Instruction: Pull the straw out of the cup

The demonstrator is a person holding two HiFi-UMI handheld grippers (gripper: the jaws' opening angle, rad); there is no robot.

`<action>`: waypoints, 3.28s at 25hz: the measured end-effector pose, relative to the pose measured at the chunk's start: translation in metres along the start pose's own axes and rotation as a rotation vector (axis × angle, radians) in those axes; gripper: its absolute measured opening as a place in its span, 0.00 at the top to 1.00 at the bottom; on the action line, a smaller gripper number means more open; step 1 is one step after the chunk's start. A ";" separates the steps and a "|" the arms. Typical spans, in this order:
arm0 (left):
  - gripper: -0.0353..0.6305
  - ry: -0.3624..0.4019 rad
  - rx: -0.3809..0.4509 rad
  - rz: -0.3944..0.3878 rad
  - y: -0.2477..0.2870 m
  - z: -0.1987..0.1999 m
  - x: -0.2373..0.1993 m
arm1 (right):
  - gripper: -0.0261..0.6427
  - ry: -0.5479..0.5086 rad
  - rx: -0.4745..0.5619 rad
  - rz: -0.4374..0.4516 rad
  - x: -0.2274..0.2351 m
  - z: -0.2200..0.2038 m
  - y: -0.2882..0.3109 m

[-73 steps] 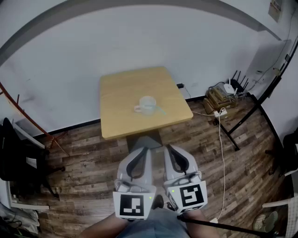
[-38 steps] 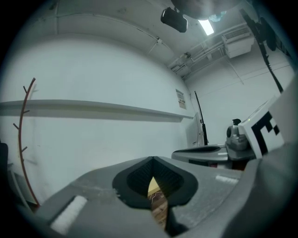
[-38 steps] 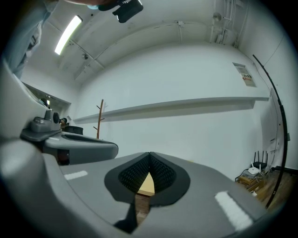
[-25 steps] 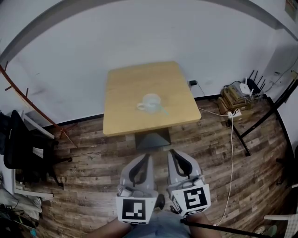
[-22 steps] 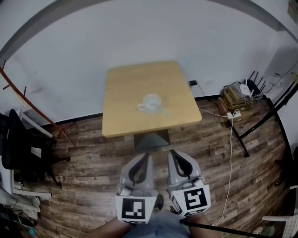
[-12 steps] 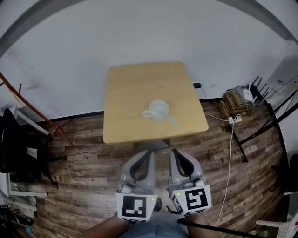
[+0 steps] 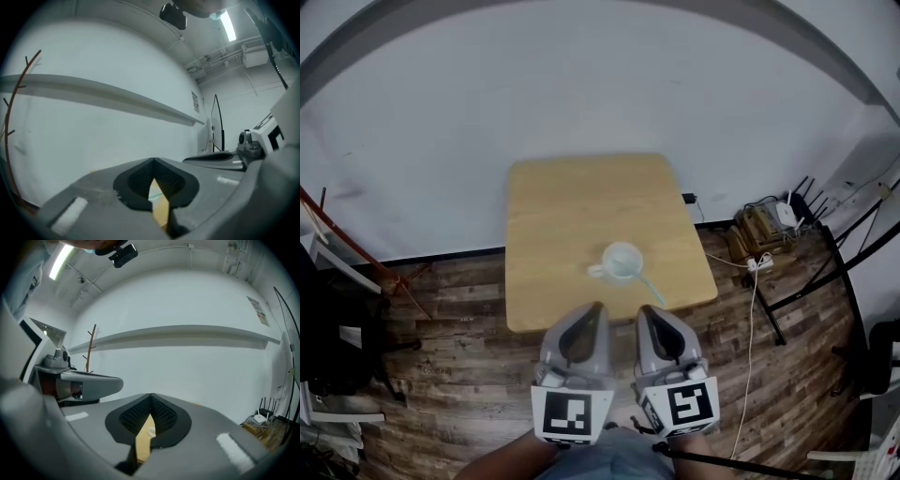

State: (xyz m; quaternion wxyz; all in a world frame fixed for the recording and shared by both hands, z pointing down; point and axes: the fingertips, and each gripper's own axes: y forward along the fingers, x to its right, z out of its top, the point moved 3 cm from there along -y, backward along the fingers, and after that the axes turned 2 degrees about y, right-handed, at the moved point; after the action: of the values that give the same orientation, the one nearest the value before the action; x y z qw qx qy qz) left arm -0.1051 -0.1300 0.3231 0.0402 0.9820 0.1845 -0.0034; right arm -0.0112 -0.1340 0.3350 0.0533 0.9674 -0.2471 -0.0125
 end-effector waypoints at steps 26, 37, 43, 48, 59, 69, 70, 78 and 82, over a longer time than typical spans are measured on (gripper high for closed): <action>0.92 0.017 -0.025 -0.118 0.099 -0.007 -0.006 | 0.95 -0.011 0.004 -0.078 0.062 0.009 0.063; 0.92 0.000 -0.122 -0.111 0.144 -0.033 -0.005 | 0.95 0.051 -0.069 0.000 0.086 -0.013 0.099; 0.92 -0.020 -0.168 -0.098 0.156 -0.047 -0.005 | 0.94 0.082 -0.127 0.020 0.097 -0.034 0.106; 0.92 -0.048 -0.222 -0.088 0.159 -0.066 -0.004 | 0.88 0.120 -0.186 0.050 0.099 -0.061 0.109; 0.92 -0.063 -0.345 -0.068 0.159 -0.110 -0.005 | 0.78 0.195 -0.296 0.100 0.096 -0.116 0.113; 0.92 -0.083 -0.391 -0.055 0.161 -0.132 -0.012 | 0.78 0.212 -0.363 0.121 0.089 -0.143 0.116; 0.92 -0.082 -0.393 -0.058 0.162 -0.133 -0.012 | 0.78 0.215 -0.368 0.122 0.089 -0.144 0.116; 0.92 -0.092 -0.423 -0.075 0.162 -0.143 -0.006 | 0.81 0.228 -0.406 0.133 0.088 -0.155 0.117; 0.92 -0.092 -0.422 -0.077 0.163 -0.143 -0.007 | 0.83 0.233 -0.406 0.122 0.090 -0.158 0.117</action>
State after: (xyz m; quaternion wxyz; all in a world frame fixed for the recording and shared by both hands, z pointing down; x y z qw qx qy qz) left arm -0.0532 -0.2723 0.4787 0.2533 0.9428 0.2162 -0.0109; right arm 0.0200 -0.2636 0.5052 0.2757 0.9150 -0.2898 0.0527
